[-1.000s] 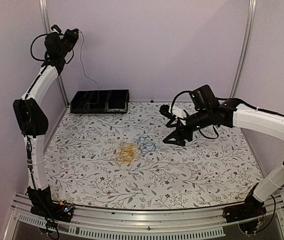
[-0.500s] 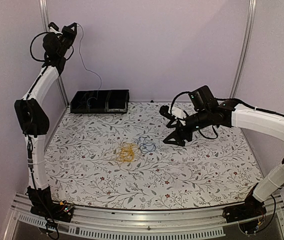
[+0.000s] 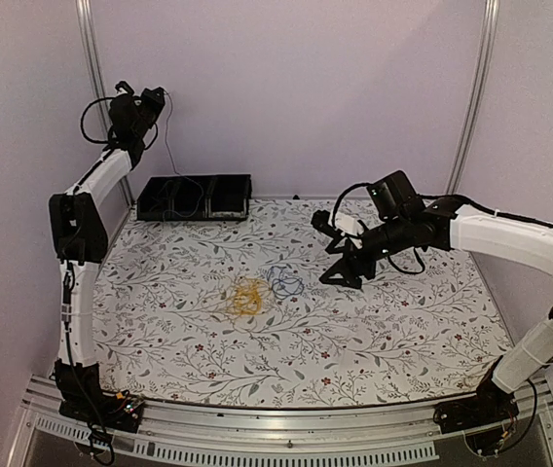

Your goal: Untangle the cables

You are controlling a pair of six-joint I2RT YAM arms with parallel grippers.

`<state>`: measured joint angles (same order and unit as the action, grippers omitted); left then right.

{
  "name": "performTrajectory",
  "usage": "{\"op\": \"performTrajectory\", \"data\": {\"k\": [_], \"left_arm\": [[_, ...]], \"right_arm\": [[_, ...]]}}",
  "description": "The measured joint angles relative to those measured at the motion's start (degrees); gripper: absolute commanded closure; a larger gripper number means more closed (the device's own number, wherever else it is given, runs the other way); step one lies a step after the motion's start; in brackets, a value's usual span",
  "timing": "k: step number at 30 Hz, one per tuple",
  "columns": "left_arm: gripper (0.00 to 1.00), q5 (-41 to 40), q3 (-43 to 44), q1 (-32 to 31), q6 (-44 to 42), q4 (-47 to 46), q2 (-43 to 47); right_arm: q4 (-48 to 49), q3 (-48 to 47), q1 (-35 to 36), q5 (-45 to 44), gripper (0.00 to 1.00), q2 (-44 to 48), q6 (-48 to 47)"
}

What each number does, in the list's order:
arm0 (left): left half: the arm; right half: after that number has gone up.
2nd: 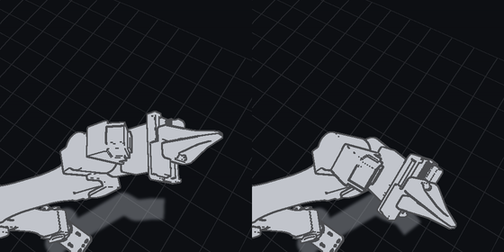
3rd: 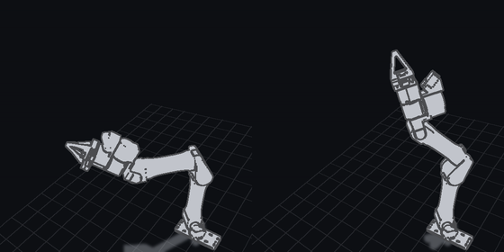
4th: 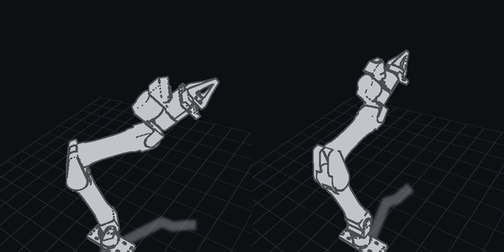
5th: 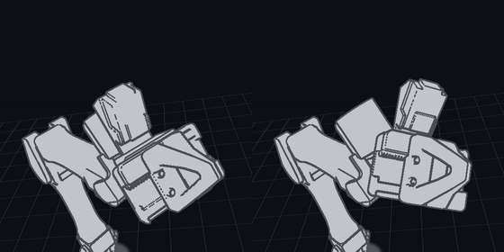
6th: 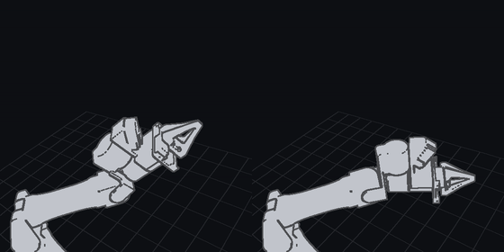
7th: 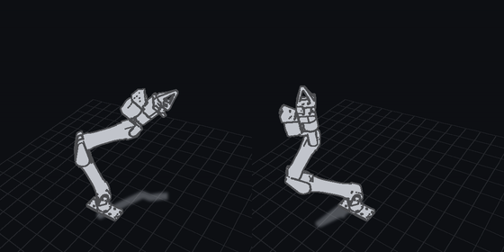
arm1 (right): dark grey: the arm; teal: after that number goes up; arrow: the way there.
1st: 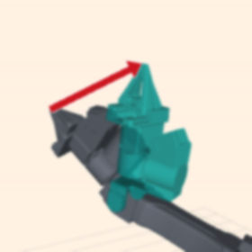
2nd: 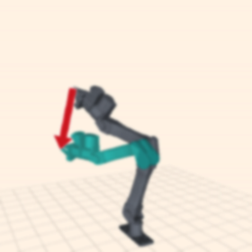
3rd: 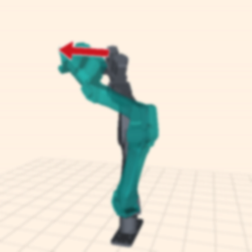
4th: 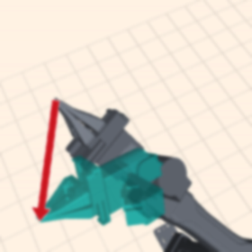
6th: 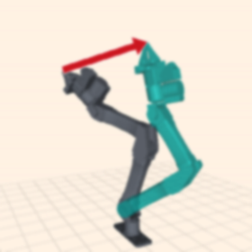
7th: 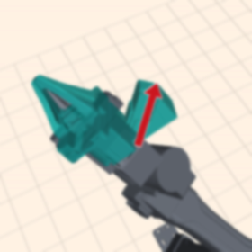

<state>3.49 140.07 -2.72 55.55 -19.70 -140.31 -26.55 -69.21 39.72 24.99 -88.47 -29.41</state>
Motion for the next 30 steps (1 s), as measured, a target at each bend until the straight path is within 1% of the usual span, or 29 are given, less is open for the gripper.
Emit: {"op": "performTrajectory", "data": {"k": [5,10,12,16,20,22,26,30], "left_arm": [[1.0,-2.1,-0.3,-0.1,-2.4,0.5,0.0],[1.0,-4.0,-1.7,-1.0,-8.0,1.2,0.0],[1.0,-4.1,-6.5,-1.8,-11.3,1.0,1.2],[1.0,-4.2,-20.1,-4.7,-16.0,1.7,4.1],[1.0,-4.1,-27.8,-7.3,-18.1,3.3,4.8],[1.0,-4.0,-30.8,-8.2,-18.7,4.4,5.7],[1.0,-2.8,-33.0,-8.1,-18.9,5.2,7.6],[1.0,2.8,-32.3,-7.2,-18.8,3.9,8.9]], "right_arm": [[0.0,0.4,0.0,0.0,0.17,0.0,0.0],[0.0,0.7,0.0,0.0,0.17,0.0,0.0],[0.0,0.9,0.0,0.0,0.17,0.0,0.0],[0.0,1.3,-0.1,0.0,0.17,0.0,0.0],[0.0,1.9,-0.4,0.0,0.17,0.0,0.0],[0.0,2.2,-0.7,0.0,0.17,0.0,0.0],[0.0,2.3,-1.0,0.0,0.17,0.0,0.0],[0.0,2.5,-1.2,0.0,0.17,0.0,0.1]]}}
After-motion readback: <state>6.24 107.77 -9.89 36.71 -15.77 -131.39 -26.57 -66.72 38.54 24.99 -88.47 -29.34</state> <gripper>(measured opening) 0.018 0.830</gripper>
